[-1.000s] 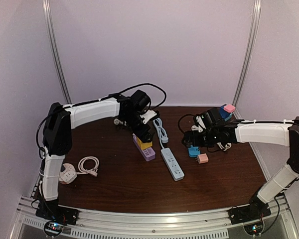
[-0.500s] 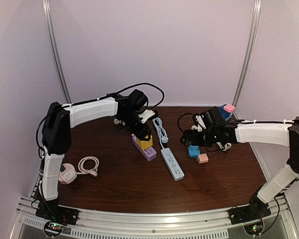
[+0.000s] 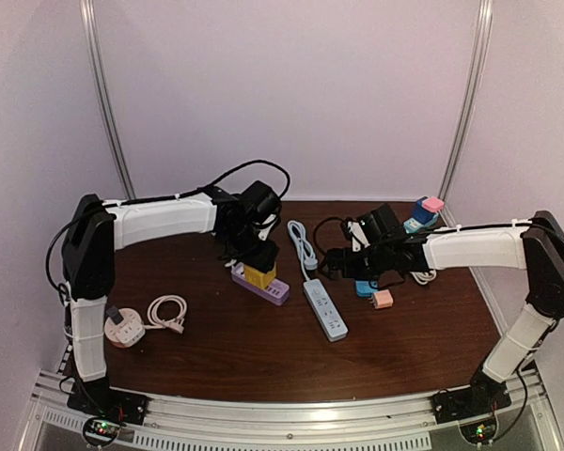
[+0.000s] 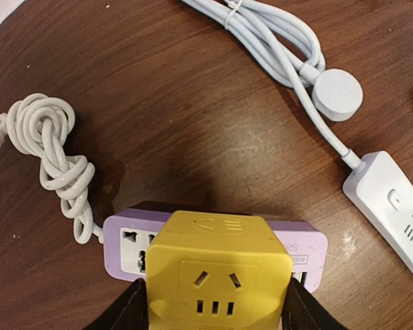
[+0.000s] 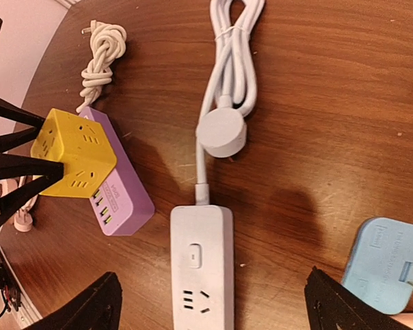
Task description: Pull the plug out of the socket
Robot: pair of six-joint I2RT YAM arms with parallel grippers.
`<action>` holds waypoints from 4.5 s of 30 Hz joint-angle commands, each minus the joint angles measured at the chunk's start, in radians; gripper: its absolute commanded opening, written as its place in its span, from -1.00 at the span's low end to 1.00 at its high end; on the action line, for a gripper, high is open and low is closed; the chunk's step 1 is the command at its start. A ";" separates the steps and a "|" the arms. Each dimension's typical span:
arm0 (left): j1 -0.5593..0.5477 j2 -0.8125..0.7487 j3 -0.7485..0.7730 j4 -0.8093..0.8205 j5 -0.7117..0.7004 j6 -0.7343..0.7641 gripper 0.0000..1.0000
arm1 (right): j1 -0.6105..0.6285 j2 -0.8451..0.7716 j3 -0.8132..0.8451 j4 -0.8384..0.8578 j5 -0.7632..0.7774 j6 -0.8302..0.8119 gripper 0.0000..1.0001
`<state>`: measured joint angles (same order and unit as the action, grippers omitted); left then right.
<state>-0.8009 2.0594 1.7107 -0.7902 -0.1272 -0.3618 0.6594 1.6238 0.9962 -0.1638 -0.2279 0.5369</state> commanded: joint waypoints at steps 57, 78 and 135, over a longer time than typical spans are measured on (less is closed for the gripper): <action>-0.043 -0.013 -0.120 -0.021 -0.026 -0.092 0.24 | 0.164 0.484 0.188 0.396 -0.234 0.431 -1.00; -0.023 -0.015 -0.049 -0.015 -0.013 -0.039 0.33 | 0.164 0.504 0.189 0.395 -0.228 0.429 -1.00; -0.182 -0.083 -0.027 0.018 -0.201 -0.054 -0.78 | 0.167 0.556 0.239 0.293 -0.145 0.466 -1.00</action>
<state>-0.9035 2.0453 1.6802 -0.8738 -0.3790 -0.3794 0.8207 2.1155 1.2591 0.2417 -0.4709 0.9863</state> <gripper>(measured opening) 0.609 0.006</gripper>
